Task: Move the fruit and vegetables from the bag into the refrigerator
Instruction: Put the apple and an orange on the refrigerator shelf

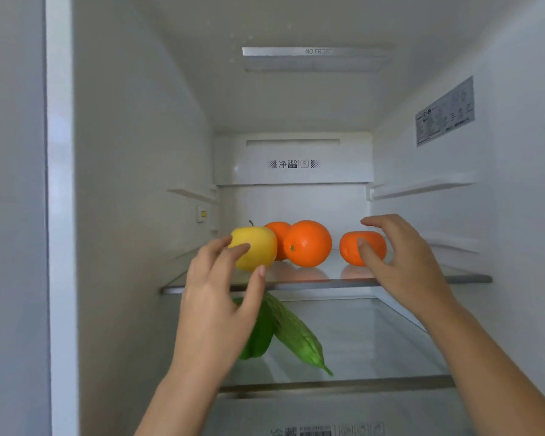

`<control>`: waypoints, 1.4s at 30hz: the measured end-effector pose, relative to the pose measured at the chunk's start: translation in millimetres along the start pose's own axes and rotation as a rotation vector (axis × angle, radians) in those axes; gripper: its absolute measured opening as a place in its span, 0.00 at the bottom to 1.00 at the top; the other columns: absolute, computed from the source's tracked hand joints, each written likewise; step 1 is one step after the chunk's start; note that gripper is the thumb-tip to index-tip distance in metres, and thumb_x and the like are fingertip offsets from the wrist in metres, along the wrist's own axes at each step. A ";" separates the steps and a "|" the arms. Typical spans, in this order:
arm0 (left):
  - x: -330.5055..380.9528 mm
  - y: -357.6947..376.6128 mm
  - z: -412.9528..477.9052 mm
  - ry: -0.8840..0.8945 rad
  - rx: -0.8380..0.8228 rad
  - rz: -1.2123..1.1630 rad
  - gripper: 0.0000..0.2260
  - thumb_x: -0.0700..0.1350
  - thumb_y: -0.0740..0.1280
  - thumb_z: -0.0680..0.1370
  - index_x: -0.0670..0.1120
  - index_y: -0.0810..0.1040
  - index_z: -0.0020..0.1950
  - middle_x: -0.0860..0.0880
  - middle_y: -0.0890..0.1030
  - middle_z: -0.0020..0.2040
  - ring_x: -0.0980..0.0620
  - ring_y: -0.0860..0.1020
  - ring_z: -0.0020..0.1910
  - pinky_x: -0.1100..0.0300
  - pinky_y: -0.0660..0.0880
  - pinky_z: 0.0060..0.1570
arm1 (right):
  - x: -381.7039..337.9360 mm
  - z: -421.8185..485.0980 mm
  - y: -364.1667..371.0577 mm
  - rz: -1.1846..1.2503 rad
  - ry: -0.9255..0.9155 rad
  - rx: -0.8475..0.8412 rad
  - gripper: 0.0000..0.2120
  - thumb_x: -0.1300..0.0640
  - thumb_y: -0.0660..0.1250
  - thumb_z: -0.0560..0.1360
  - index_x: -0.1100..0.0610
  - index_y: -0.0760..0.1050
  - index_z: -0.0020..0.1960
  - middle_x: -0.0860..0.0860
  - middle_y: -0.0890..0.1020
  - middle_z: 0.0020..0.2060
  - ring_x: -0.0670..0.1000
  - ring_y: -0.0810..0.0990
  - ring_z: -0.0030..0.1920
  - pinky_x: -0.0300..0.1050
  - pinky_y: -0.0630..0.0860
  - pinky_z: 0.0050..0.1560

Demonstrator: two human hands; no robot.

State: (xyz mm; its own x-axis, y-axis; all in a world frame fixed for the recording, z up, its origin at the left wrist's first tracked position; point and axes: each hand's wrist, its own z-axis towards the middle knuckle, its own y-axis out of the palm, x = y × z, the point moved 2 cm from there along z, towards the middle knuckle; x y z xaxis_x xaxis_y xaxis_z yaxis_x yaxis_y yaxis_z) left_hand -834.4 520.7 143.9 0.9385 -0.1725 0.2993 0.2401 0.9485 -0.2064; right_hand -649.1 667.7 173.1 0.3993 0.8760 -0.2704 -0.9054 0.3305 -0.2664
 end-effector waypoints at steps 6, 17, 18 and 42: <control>20.3 -17.7 -53.7 0.116 -0.046 0.065 0.17 0.53 0.58 0.75 0.44 0.79 0.55 0.45 0.77 0.58 0.47 0.72 0.59 0.52 0.71 0.57 | -61.0 -78.3 1.7 -0.027 -0.121 -0.029 0.18 0.49 0.58 0.72 0.56 0.75 0.57 0.49 0.79 0.51 0.46 0.73 0.52 0.36 0.68 0.51; 6.6 -80.7 -162.9 0.130 -0.173 0.114 0.15 0.50 0.60 0.76 0.42 0.79 0.53 0.43 0.78 0.57 0.45 0.73 0.59 0.53 0.69 0.55 | -128.8 -208.5 8.5 -0.051 -0.022 -0.165 0.16 0.52 0.59 0.72 0.60 0.77 0.53 0.53 0.80 0.50 0.53 0.77 0.52 0.45 0.70 0.56; 5.0 -90.1 -171.6 0.123 -0.190 0.118 0.14 0.49 0.60 0.76 0.42 0.79 0.53 0.43 0.78 0.57 0.45 0.73 0.59 0.53 0.69 0.56 | -137.1 -217.6 9.7 -0.043 -0.010 -0.179 0.16 0.52 0.59 0.72 0.60 0.78 0.53 0.53 0.81 0.50 0.53 0.78 0.52 0.45 0.71 0.55; 90.1 -299.5 -348.1 -0.416 -0.296 0.923 0.13 0.46 0.60 0.75 0.42 0.80 0.53 0.45 0.79 0.58 0.44 0.76 0.58 0.52 0.72 0.53 | -305.1 -366.4 -1.5 0.508 -0.341 -0.671 0.21 0.49 0.56 0.73 0.61 0.77 0.54 0.57 0.79 0.55 0.58 0.78 0.55 0.51 0.75 0.53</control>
State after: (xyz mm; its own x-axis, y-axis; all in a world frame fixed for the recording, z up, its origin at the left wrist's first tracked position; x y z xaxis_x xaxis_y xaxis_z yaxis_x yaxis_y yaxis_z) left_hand -735.3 128.6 -91.7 0.6422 0.7413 0.1951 -0.4201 0.5533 -0.7193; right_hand -716.7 271.3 -83.0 -0.1858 0.9522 -0.2426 -0.6443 -0.3044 -0.7016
